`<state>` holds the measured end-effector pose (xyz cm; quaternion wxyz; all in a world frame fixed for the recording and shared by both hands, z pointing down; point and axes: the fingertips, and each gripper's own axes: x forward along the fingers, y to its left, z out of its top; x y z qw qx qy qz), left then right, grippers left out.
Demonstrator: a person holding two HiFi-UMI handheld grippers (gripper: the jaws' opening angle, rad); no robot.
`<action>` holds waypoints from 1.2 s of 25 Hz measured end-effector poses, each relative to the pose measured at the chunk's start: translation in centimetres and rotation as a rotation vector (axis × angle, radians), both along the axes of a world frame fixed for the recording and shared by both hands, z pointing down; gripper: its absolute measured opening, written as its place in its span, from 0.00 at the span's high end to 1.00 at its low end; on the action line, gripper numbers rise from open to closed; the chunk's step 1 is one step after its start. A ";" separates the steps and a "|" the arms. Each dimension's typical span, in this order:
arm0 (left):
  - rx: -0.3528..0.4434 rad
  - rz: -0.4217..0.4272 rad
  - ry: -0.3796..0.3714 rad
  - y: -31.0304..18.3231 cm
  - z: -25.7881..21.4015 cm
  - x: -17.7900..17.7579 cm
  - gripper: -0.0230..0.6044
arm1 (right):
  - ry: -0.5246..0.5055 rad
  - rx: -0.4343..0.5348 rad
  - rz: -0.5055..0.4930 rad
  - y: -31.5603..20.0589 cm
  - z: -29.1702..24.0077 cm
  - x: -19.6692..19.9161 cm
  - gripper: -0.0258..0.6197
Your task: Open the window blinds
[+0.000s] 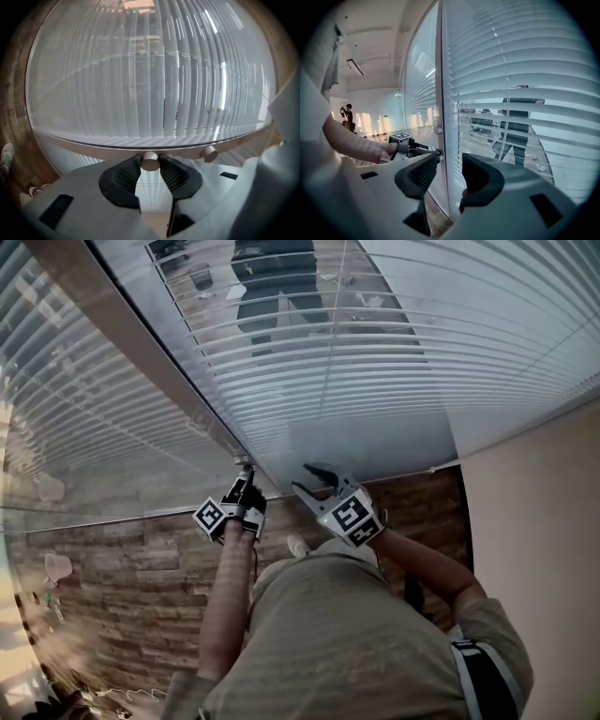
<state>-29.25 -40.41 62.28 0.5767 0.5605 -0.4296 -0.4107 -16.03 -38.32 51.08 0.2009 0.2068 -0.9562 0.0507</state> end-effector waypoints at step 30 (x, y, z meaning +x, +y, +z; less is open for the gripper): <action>0.069 -0.161 -0.372 0.1 -11.7 -0.7 0.75 | -0.016 -0.059 -0.072 0.8 1.1 -1.4 0.71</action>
